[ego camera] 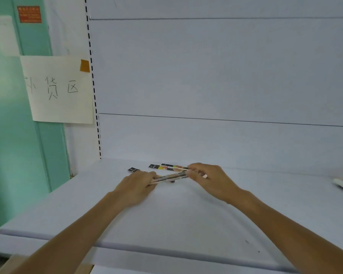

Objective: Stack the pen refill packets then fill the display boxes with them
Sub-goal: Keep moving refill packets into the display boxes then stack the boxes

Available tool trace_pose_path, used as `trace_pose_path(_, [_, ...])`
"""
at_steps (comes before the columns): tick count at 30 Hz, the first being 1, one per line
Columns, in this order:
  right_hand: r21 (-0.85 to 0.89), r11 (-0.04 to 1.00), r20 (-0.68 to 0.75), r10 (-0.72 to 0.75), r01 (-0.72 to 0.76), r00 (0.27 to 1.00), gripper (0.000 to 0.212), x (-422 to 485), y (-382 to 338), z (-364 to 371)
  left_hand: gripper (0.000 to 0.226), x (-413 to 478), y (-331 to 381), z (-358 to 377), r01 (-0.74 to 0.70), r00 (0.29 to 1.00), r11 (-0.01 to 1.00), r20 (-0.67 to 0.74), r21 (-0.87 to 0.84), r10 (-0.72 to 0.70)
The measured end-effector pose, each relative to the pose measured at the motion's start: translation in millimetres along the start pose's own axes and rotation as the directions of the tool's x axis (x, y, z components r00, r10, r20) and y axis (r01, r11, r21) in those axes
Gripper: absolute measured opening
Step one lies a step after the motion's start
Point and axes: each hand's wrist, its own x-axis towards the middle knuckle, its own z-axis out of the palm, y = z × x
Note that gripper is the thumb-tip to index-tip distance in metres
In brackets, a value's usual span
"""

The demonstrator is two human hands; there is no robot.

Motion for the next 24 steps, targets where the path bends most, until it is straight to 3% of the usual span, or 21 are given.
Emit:
trace_pose_path(3, [0.195, 0.968, -0.072, 0.172, -0.155, 0.982, 0.023, -3.5, 0.3, 13.7, 0.028, 2.1, 6.1, 7.3, 0.018, 1.000, 0.999, 0.018, -0.033, -0.018])
trace_pose_path(5, [0.230, 0.952, -0.164, 0.241, -0.200, 0.957, 0.021, -2.2, -3.1, 23.5, 0.027, 1.9, 19.0, 8.7, 0.001, 1.000, 0.997, 0.010, 0.072, -0.001])
trace_pose_path(8, [0.331, 0.900, -0.325, 0.392, -0.285, 0.861, 0.017, 1.4, -9.3, 28.6, 0.028, 1.3, 40.1, 6.0, -0.066, 0.996, 0.977, -0.042, 0.201, 0.076])
trace_pose_path(10, [0.426, 0.850, -0.299, 0.457, -0.311, 0.838, 0.026, 2.9, -12.5, 29.1, 0.028, 2.6, 50.7, 3.2, -0.078, 0.994, 0.984, -0.058, 0.161, 0.088])
trace_pose_path(12, [0.415, 0.858, -0.268, 0.434, -0.304, 0.860, 0.028, 0.3, -14.7, 31.6, 0.027, 4.6, 57.3, 3.3, -0.064, 0.995, 0.992, -0.074, 0.113, 0.073])
trace_pose_path(16, [0.310, 0.919, -0.347, 0.347, -0.243, 0.871, 0.008, -7.9, -11.9, 23.6, 0.027, 8.1, 65.5, 8.0, -0.074, 0.994, 0.989, -0.076, 0.128, 0.084])
trace_pose_path(21, [0.382, 0.854, -0.395, 0.496, -0.353, 0.773, 0.025, -29.7, 7.8, -6.9, 0.036, 6.0, 96.4, 6.9, -0.174, 0.981, 0.983, -0.080, 0.052, 0.178])
trace_pose_path(24, [0.394, 0.845, -0.417, 0.516, -0.362, 0.749, 0.019, -52.4, 19.7, -27.9, 0.033, 10.3, 129.1, 9.4, -0.281, 0.958, 0.959, -0.069, -0.017, 0.280])
